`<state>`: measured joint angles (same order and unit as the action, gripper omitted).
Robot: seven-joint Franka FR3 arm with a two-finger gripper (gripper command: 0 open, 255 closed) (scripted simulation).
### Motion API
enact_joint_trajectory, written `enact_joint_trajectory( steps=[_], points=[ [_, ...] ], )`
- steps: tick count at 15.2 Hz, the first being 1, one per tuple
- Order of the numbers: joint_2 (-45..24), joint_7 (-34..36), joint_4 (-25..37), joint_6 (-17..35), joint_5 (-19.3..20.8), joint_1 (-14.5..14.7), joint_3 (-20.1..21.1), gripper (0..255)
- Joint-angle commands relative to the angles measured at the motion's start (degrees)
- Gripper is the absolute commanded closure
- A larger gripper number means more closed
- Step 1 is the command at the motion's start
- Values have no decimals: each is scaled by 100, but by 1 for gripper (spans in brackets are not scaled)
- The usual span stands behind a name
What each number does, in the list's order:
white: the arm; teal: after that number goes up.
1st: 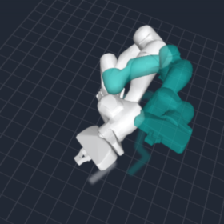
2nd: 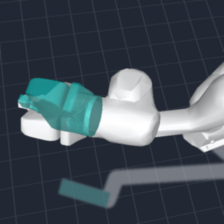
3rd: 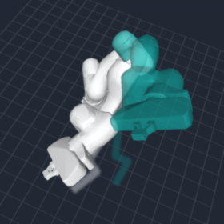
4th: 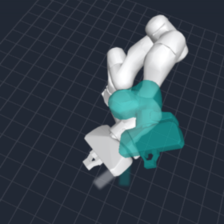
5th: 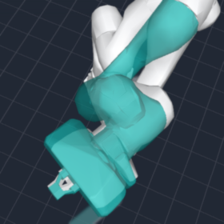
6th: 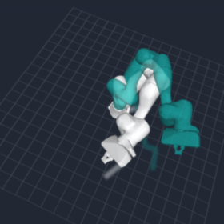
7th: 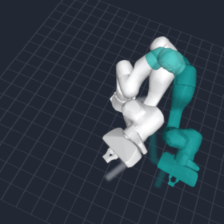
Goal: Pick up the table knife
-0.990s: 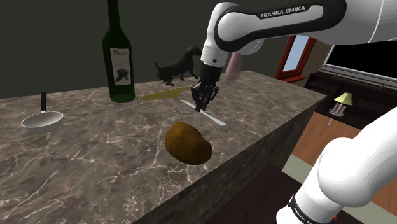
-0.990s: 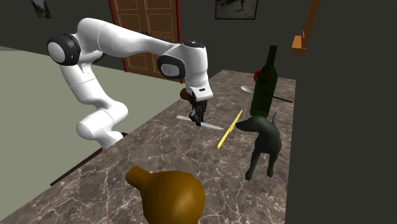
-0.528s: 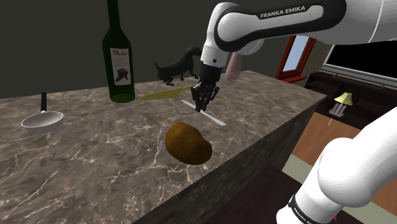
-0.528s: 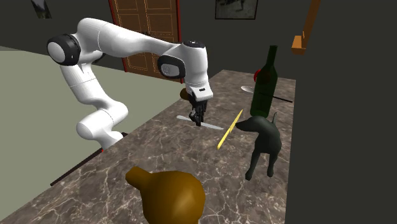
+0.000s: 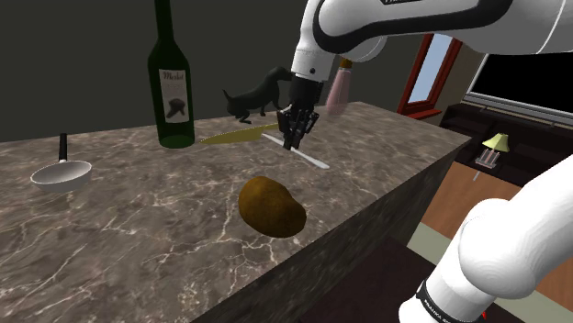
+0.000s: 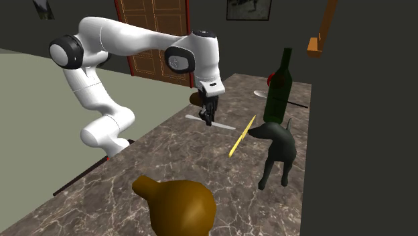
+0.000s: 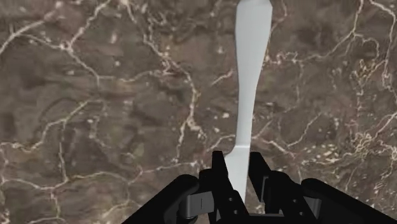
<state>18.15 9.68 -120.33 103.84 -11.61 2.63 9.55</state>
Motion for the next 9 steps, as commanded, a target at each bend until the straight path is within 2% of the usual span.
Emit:
enact_joint_trajectory(
  steps=[1, 7, 9],
  points=[
    [-5, 11, 159, -157, 12, -8, -15, 255],
    [-39, 76, 651, -611, 39, -18, -36, 255],
    [-40, 78, 664, -623, 40, -19, -37, 255]
  ],
)
